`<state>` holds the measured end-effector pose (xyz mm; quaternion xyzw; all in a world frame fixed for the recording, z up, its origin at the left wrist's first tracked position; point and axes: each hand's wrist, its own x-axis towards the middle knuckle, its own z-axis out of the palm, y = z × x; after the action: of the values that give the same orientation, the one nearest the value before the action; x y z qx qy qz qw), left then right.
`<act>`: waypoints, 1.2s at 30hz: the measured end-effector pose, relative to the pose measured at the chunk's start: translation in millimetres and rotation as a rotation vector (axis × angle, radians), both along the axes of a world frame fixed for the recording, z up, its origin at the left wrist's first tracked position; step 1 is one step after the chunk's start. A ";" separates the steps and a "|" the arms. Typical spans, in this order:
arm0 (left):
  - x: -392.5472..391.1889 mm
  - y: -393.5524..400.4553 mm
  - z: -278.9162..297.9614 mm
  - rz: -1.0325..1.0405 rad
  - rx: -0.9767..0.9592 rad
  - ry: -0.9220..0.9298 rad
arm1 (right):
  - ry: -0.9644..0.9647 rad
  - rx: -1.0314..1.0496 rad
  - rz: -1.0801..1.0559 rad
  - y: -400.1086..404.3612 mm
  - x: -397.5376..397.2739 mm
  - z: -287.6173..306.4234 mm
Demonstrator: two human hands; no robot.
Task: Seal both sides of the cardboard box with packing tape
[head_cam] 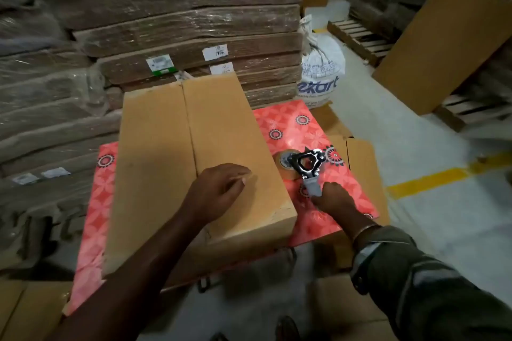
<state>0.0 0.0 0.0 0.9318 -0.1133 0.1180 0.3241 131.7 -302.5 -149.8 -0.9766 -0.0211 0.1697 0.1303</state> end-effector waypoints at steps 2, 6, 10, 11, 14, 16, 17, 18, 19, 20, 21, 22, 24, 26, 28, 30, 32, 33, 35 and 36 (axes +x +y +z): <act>5.2 -4.3 -4.9 0.022 -0.122 0.022 | 0.063 0.054 -0.068 3.9 1.0 -10.1; 2.1 -18.3 -10.4 0.086 -0.263 0.027 | 0.142 0.086 -0.177 12.7 8.2 -37.0; 1.0 -23.9 -12.7 0.106 -0.286 0.053 | 0.115 0.169 -0.272 23.2 13.1 -30.3; 1.4 -23.3 -13.4 0.111 -0.277 0.061 | 0.114 0.201 -0.295 25.2 15.5 -32.4; 3.1 -19.4 -15.1 0.116 -0.260 0.074 | 0.123 0.256 -0.338 29.0 22.1 -34.0; 4.0 -16.1 -13.7 0.121 -0.261 0.085 | 0.117 0.236 -0.323 29.7 24.3 -28.5; 4.3 -14.3 -12.8 0.125 -0.265 0.094 | 0.100 0.216 -0.315 27.8 25.3 -23.5; 4.8 -12.6 -11.6 0.129 -0.267 0.099 | 0.080 0.203 -0.313 25.5 27.3 -19.7; 5.2 -11.3 -10.0 0.129 -0.270 0.097 | 0.058 0.200 -0.309 21.9 30.9 -18.1; 6.0 -10.3 -8.4 0.128 -0.274 0.095 | 0.039 0.201 -0.304 17.7 34.8 -15.7; 6.6 -9.3 -7.5 0.128 -0.281 0.093 | 0.018 0.219 -0.302 12.0 39.5 -16.0; 7.3 -8.4 -6.5 0.130 -0.288 0.090 | -0.001 0.247 -0.295 6.4 43.3 -15.4; 8.7 -6.3 -5.7 0.136 -0.289 0.078 | -0.029 0.280 -0.300 -2.1 47.8 -6.2; 9.8 -4.5 -6.4 0.134 -0.303 0.066 | -0.038 0.268 -0.317 -6.9 51.3 11.2; 11.1 -3.1 -7.2 0.136 -0.352 0.068 | -0.041 0.252 -0.324 -8.1 57.6 32.4; 12.8 -1.4 -8.5 0.138 -0.396 0.077 | -0.013 0.261 -0.327 -8.6 62.1 60.0; 13.7 0.8 -9.0 0.140 -0.417 0.076 | 0.024 0.315 -0.295 -5.8 64.4 92.0; 13.9 1.8 -8.3 0.136 -0.433 0.072 | 0.036 0.370 -0.288 -2.6 63.9 110.0; 12.6 2.8 -4.3 0.121 -0.469 0.067 | 0.052 0.543 -0.275 8.0 58.0 145.8; 11.3 3.7 -1.9 0.117 -0.487 0.073 | 0.059 0.633 -0.269 14.3 54.7 162.0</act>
<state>11.3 3.7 -1.9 0.8349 -0.0157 0.1268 0.5353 186.4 -288.2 12.2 -0.8765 0.0599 0.1640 0.4486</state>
